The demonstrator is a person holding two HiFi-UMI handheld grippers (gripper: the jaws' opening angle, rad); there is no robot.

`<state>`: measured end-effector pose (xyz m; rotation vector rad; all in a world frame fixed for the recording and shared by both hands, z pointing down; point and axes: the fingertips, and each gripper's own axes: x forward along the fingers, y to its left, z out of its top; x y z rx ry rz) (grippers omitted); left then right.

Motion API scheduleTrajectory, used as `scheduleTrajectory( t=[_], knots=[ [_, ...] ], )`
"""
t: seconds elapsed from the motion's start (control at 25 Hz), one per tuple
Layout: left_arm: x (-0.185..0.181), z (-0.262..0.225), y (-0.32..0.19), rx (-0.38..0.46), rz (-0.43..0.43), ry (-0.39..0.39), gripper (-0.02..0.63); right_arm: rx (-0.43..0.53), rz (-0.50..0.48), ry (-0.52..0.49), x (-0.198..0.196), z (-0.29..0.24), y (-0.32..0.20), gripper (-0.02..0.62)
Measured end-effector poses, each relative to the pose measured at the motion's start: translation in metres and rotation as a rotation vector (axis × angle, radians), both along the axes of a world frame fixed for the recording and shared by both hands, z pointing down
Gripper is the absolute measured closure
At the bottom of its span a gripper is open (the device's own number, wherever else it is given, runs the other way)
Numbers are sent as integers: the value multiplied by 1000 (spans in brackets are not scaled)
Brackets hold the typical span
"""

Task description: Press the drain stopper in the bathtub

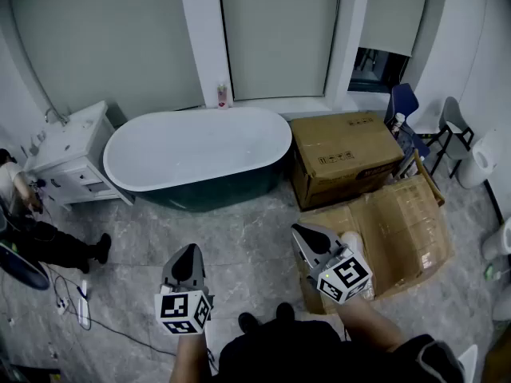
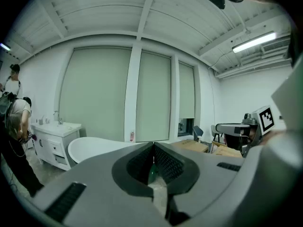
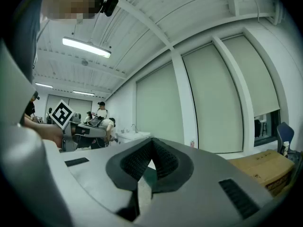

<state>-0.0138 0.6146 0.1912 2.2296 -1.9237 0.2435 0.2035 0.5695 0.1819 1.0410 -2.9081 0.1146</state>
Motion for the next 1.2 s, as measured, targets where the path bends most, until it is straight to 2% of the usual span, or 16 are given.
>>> scheduleTrajectory(
  t=[0.44, 0.76, 1.2],
  knots=[
    [12, -4, 1, -2, -6, 0, 594, -3, -1, -11, 13, -4, 1, 583],
    [37, -2, 2, 3, -12, 7, 594, -30, -6, -75, 41, -4, 4, 582],
    [67, 9, 5, -10, -34, 20, 594, -75, -13, -72, 77, 13, 6, 581]
  ],
)
